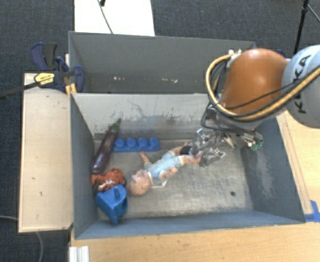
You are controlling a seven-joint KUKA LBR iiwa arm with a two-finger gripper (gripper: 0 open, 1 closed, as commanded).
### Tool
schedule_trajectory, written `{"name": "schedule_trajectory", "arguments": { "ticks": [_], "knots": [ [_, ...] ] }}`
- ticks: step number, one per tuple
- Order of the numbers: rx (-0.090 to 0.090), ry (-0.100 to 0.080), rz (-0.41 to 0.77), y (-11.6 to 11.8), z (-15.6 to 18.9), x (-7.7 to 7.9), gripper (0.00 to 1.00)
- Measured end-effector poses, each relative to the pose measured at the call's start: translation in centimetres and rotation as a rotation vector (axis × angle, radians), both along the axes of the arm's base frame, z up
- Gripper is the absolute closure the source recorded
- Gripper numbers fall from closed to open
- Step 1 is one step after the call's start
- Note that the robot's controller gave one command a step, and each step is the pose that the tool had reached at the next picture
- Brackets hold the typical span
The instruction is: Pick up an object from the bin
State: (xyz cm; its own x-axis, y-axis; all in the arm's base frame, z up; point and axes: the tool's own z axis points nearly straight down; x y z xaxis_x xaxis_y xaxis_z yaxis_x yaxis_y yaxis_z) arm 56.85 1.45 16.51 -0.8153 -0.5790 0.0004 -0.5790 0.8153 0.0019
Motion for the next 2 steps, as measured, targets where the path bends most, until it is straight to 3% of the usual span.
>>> {"name": "schedule_trajectory", "arguments": {
  "ticks": [1, 2],
  "knots": [
    [0.0, -0.007, -0.032, -1.3, 2.7, 1.2, 1.0],
    [-0.001, -0.004, -0.007, 0.0, 8.3, -0.1, 1.0]
  ]
}}
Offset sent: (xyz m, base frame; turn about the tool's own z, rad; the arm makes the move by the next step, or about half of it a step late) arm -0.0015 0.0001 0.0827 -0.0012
